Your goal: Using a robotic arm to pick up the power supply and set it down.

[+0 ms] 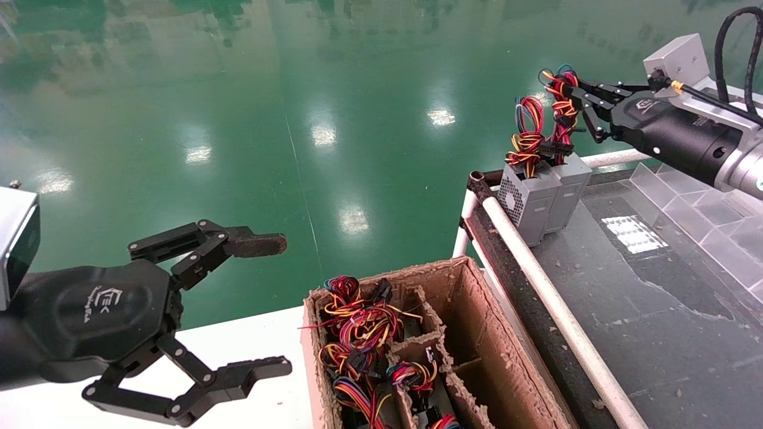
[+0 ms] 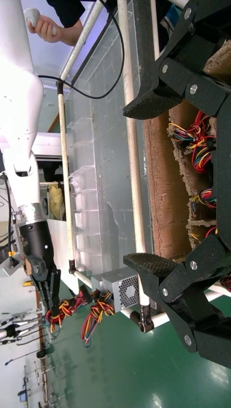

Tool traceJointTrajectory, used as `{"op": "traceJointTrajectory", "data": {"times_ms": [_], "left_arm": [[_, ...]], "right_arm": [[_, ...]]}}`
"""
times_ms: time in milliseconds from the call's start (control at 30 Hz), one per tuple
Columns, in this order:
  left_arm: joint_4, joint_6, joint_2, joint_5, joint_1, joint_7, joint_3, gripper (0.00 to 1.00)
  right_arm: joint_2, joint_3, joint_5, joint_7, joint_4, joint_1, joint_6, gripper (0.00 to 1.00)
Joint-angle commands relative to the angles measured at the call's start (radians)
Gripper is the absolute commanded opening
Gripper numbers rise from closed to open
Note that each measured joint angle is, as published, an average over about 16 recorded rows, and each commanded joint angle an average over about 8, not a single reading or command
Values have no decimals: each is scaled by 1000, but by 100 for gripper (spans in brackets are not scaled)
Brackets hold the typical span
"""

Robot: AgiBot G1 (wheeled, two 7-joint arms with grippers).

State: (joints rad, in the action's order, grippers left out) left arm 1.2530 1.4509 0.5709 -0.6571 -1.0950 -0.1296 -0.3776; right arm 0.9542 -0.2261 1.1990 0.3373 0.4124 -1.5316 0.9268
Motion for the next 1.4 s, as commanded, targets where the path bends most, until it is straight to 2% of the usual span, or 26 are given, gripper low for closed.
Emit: {"op": "traceJointTrajectory", "data": {"times_ms": [33,167,233,767,1000,1167,1400], "left_arm": [[0,0,0,0,0,0,0,100],[0,0,0,0,0,0,0,100],[0,0,0,0,0,0,0,100],[0,0,0,0,0,0,0,100],[0,0,0,0,0,0,0,100],[0,0,0,0,0,0,0,100],[0,0,0,0,0,0,0,100]], "right_arm": [[7,1,-1,12,-18,-10,2,38],[11,5,-5,42,-39,-13,7,88],[12,7,-9,52,-48,-15,11,100],[1,8,-11,73,-111,-58,54,100],[-6,33,-47,80,-117,-67,56,100],[-19,43,-82,61,-82,-50,75,100],[-56,32,-127,-7,28,8,131,100]]}}
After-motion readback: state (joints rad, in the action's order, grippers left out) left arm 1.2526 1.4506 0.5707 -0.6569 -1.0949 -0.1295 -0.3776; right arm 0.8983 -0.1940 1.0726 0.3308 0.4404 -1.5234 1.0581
